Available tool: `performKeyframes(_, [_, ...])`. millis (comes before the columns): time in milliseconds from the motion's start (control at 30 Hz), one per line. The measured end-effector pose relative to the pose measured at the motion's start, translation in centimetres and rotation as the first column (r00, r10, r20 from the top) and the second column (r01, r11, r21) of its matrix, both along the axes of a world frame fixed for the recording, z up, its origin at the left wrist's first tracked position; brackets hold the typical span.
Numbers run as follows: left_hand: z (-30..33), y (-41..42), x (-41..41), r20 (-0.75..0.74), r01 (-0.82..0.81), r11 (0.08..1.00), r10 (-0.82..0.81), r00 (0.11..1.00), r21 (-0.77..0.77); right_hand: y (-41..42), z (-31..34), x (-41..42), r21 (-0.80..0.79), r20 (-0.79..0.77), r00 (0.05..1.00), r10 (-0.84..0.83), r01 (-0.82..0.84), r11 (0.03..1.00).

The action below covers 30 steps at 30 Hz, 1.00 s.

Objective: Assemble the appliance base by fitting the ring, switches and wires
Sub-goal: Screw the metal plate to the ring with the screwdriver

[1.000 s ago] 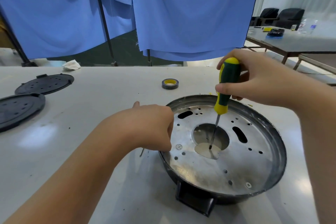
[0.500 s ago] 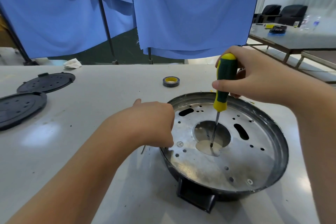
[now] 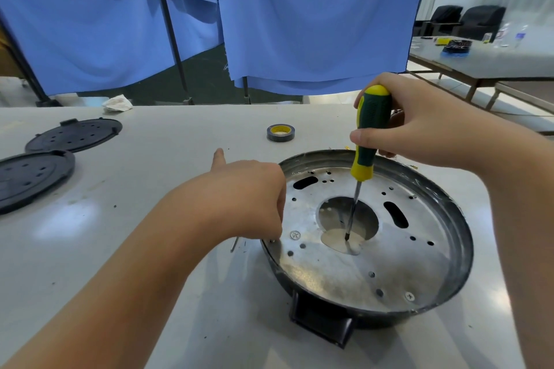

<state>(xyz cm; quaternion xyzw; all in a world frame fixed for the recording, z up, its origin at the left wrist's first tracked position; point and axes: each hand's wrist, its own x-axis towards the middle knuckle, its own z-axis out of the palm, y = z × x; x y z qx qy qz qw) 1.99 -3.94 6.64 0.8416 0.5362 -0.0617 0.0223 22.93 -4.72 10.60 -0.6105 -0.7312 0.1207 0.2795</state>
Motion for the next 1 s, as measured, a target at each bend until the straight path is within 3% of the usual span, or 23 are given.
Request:
performKeyframes(200, [-0.5,0.1,0.2,-0.117,0.053,0.997,-0.046,0.992,0.056,-0.2,0.0,-0.4,0.052,0.0,1.0,-0.029,0.029,0.998])
performKeyframes(467, [-0.8,0.5,-0.1,-0.11,0.064,0.997,-0.06,0.992,0.042,-0.3,0.6,-0.7,0.3,-0.195,0.98,0.035,0.026,0.954])
performKeyframes(600, [-0.5,1.0,-0.7,0.002,0.05,0.998,-0.05,0.999,-0.024,-1.2,1.4,-1.6,0.43,-0.383,0.892,0.238,-0.055,0.901])
performKeyframes(800, [0.5,2.5,-2.5,0.339,0.003,0.991,0.044,0.94,-0.136,-2.1,1.9,-2.6,0.587,-0.248,0.942,0.226,-0.04,0.809])
performKeyframes(900, [0.7,3.4,-3.4,0.483,-0.055,0.984,0.131,0.866,-0.169,-2.0,1.4,-2.7,0.46,-0.17,0.966,0.195,-0.097,0.882])
performKeyframes(1000, [0.3,3.7,-4.0,0.521,-0.153,0.962,0.253,0.815,-0.227,-1.7,0.0,-3.8,0.074,-0.001,0.975,0.224,-0.223,0.972])
